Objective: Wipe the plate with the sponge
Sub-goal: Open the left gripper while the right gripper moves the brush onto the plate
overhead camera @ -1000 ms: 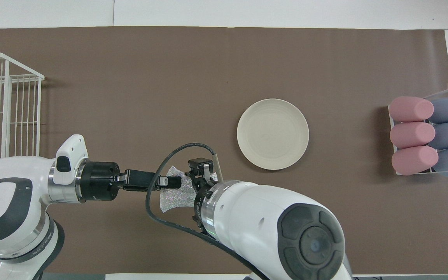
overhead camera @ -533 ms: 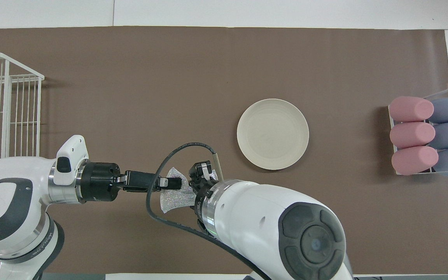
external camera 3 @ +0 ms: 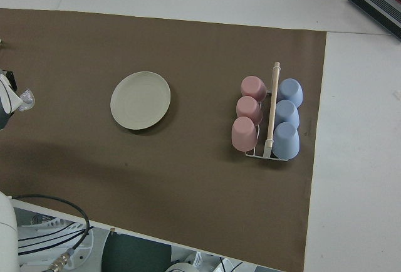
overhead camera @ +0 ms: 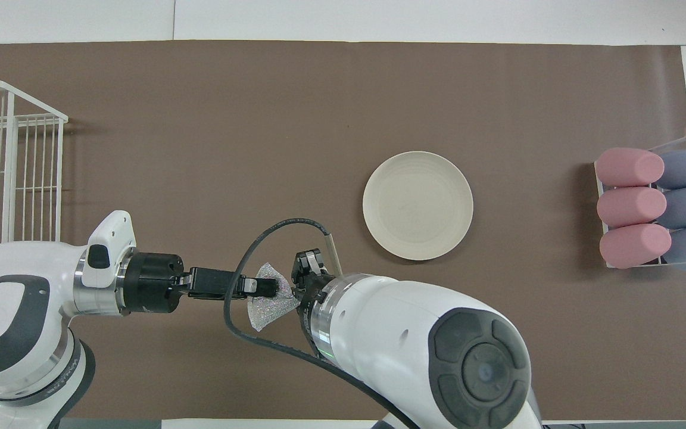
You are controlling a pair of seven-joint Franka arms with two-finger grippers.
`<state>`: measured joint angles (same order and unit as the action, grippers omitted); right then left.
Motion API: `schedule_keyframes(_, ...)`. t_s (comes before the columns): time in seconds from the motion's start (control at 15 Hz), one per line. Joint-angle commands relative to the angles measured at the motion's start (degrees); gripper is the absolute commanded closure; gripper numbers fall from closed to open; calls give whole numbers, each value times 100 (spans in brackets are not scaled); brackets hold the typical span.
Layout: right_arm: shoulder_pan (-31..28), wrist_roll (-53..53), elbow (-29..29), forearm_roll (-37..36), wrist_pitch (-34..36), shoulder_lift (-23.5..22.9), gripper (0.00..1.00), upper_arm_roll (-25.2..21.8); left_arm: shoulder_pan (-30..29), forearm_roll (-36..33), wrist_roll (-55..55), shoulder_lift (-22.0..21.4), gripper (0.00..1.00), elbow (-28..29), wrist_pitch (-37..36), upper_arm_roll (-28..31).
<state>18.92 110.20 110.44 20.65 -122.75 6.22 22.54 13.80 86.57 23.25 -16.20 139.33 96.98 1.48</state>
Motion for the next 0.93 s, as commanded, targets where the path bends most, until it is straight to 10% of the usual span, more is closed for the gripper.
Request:
schedule_keyframes(0.0, -343, -663, 162, 9, -48, 46, 100, 22, 17, -131, -215, -156, 0, 68, 66, 45)
schedule_keyframes(0.33, -1152, -2475, 776, 9, -214, -155, 100, 22, -114, -824, -391, -138, 0, -29, 101, 45)
schedule_keyframes(0.87, -1732, -4250, 1656, 9, -2411, -1368, 100, 22, -326, -2757, -874, -50, 0, -310, 389, -7)
